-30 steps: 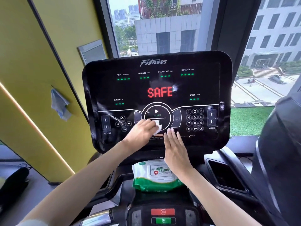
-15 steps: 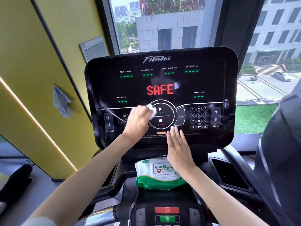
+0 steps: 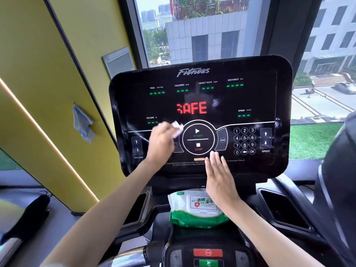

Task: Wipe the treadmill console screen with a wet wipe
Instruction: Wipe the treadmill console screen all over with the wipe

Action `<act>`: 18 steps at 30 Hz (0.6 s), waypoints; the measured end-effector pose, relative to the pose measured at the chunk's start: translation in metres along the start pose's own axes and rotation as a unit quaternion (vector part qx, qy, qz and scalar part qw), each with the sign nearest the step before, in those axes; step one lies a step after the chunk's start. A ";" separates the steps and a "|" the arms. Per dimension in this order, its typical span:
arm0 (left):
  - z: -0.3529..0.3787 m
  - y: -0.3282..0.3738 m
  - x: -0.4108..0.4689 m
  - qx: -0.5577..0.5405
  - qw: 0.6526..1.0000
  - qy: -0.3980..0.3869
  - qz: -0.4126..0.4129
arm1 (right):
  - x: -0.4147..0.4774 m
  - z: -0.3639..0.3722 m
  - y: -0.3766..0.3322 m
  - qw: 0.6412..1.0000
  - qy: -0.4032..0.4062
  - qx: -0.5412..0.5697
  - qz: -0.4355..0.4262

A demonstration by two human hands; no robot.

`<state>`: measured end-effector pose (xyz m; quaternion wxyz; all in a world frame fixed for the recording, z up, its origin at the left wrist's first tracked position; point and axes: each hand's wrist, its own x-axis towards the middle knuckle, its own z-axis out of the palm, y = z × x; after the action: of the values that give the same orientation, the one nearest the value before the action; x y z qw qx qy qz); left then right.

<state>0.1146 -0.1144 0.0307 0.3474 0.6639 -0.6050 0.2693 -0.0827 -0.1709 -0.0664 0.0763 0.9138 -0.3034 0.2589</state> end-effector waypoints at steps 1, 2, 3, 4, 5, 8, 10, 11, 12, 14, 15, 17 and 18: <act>-0.004 -0.003 0.010 -0.012 0.996 0.059 -0.073 | 0.000 0.001 -0.001 1.000 0.003 -0.001 0.000; -0.007 -0.006 0.020 -0.017 0.985 0.104 -0.138 | 0.000 0.002 -0.001 1.000 0.006 -0.004 -0.002; -0.008 -0.006 0.027 -0.019 0.974 0.128 -0.185 | 0.001 0.003 -0.001 1.000 0.008 -0.005 -0.004; -0.007 -0.004 0.031 -0.024 0.970 0.129 -0.204 | 0.000 0.004 0.000 1.000 0.010 -0.005 -0.005; -0.004 -0.001 0.031 -0.026 0.976 0.113 -0.184 | 0.000 0.006 0.000 1.000 0.015 -0.006 -0.007; 0.008 0.011 0.004 0.005 1.000 -0.017 0.008 | 0.000 0.006 -0.001 0.999 0.031 0.002 -0.013; 0.011 0.013 -0.025 0.017 0.988 -0.127 0.084 | 0.002 0.001 -0.001 0.998 0.052 0.032 0.007; 0.009 0.012 -0.035 0.004 0.983 -0.165 0.085 | 0.004 -0.003 0.000 0.995 0.073 0.063 0.025; 0.004 0.010 -0.042 -0.027 0.980 -0.188 0.059 | 0.006 -0.007 0.000 0.989 0.095 0.104 0.043; -0.011 0.008 -0.042 -0.136 0.965 -0.204 -0.095 | 0.014 -0.020 -0.003 0.972 0.127 0.193 0.050; -0.021 0.008 -0.037 -0.209 0.934 -0.217 -0.193 | 0.021 -0.026 -0.008 0.962 0.130 0.236 0.047; -0.036 0.008 -0.027 -0.356 0.848 -0.232 -0.316 | 0.039 -0.038 -0.019 0.925 0.074 0.366 0.063; -0.041 0.008 -0.025 -0.395 0.822 -0.228 -0.341 | 0.048 -0.044 -0.026 0.894 0.029 0.440 0.082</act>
<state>0.1063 -0.0671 0.0373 0.5019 0.6764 -0.4561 -0.2873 -0.0532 -0.1620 -0.0036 -0.3461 0.8179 -0.2298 0.3981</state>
